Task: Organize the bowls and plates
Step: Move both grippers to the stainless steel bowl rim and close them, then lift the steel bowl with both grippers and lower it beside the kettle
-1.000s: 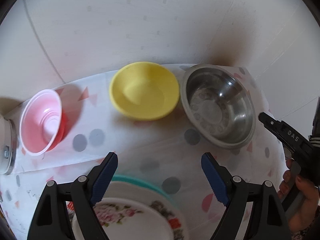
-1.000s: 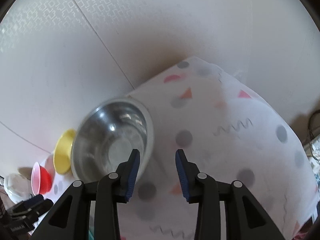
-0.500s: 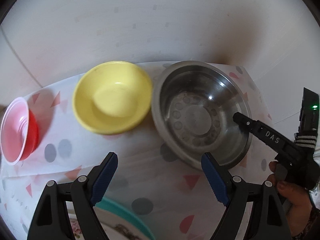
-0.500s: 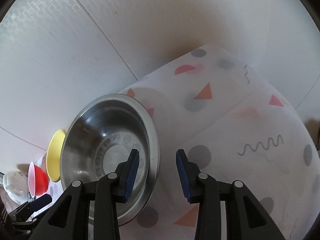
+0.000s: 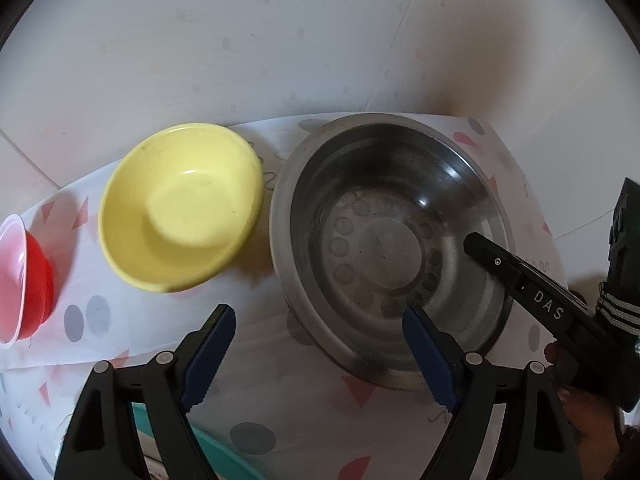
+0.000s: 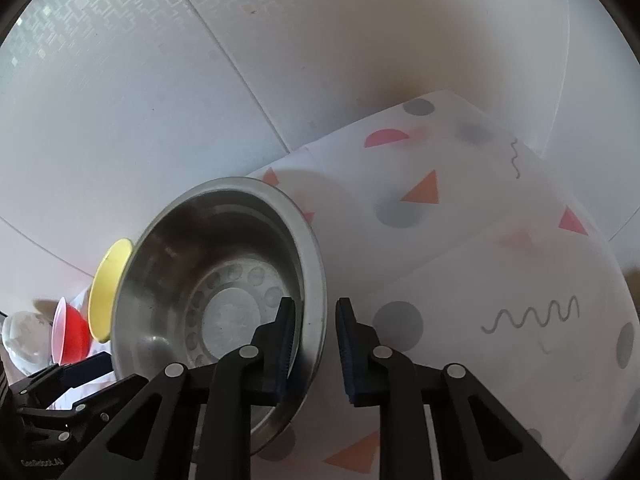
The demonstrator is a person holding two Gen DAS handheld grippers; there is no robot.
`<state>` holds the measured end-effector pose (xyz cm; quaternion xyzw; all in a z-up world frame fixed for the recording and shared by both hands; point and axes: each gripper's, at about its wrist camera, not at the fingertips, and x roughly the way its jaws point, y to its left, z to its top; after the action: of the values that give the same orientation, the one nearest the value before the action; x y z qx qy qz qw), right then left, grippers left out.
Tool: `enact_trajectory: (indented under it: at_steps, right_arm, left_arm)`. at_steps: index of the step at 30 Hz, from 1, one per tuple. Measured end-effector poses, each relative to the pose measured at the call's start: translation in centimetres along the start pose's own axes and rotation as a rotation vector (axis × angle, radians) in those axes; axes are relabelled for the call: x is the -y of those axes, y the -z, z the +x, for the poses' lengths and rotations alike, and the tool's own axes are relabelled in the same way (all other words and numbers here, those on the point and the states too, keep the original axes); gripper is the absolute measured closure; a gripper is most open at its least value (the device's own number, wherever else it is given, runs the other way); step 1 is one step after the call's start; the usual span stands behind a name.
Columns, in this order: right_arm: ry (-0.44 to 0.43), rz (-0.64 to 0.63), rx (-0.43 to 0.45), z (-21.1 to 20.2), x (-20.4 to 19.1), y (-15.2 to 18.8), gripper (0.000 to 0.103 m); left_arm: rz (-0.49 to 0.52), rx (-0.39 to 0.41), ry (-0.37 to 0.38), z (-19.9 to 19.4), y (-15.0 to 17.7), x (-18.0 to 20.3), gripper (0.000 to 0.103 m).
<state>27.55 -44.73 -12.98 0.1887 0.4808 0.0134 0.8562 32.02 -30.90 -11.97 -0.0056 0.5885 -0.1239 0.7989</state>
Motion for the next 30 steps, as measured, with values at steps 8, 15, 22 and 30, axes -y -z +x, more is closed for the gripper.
enact_trajectory:
  at_steps: [8, 15, 22, 30]
  right_arm:
    - [-0.007, 0.047, -0.023, 0.7, 1.5, 0.1, 0.082]
    - [-0.012, 0.049, -0.018, 1.1, 1.2, -0.1, 0.088]
    - [-0.033, 0.069, -0.041, 0.7, 1.0, 0.5, 0.095]
    - [-0.022, 0.099, -0.036, -0.7, 1.0, 1.7, 0.095]
  left_arm:
    - [0.025, 0.002, -0.016, 1.1, -0.4, 1.1, 0.019]
    - [0.08, -0.004, -0.045, 2.0, -0.6, 2.3, 0.055]
    - [0.126, -0.002, -0.03, 1.7, -0.1, 2.8, 0.076]
    - [0.126, 0.01, 0.02, 0.1, 1.0, 2.7, 0.077]
